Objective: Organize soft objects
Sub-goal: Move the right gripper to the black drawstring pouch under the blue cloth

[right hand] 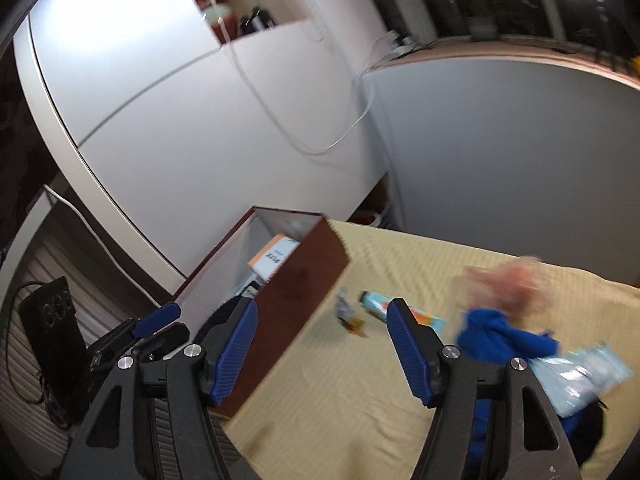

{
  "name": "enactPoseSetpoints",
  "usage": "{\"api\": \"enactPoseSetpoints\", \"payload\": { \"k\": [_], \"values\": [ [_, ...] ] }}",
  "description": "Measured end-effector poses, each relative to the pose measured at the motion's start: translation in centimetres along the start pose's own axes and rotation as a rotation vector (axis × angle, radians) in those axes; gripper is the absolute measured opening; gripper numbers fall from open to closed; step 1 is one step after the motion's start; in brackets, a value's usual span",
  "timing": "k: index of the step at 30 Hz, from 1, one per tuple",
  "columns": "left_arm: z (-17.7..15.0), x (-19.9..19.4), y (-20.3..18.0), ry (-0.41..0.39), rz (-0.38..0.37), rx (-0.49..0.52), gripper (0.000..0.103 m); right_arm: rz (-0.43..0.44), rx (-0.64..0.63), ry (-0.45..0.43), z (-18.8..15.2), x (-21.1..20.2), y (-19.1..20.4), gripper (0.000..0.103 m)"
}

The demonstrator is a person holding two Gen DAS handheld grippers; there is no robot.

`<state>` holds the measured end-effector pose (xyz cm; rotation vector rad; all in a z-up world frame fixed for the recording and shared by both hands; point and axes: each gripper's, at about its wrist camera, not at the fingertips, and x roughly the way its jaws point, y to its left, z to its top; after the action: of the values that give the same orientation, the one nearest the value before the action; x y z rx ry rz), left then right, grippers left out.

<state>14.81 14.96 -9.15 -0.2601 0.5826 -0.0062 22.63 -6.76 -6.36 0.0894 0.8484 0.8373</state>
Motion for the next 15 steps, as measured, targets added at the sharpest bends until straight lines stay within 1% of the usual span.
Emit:
{"api": "enactPoseSetpoints", "payload": {
  "k": [3,4,9,12,15],
  "values": [
    [-0.8,0.1,-1.5,0.015,-0.042,0.002,0.058,-0.022,0.007,-0.02,-1.5,-3.3,-2.0,0.07],
    [-1.0,0.2,-1.9,0.018,-0.049,0.005,0.058,-0.032,0.014,-0.025,-2.0,-4.3,-2.7,0.073],
    [-2.4,1.6,-4.6,0.059,-0.11,0.017,0.058,-0.09,0.072,-0.03,-4.8,-8.4,-6.4,0.074],
    [-3.3,2.9,-6.4,0.095,-0.139,0.024,0.058,-0.094,0.127,-0.033,-6.6,-10.3,-8.7,0.074],
    [-4.0,4.1,-7.9,0.123,-0.164,0.031,0.058,-0.091,0.171,-0.01,-7.9,-11.3,-10.8,0.074]
  ]
}}
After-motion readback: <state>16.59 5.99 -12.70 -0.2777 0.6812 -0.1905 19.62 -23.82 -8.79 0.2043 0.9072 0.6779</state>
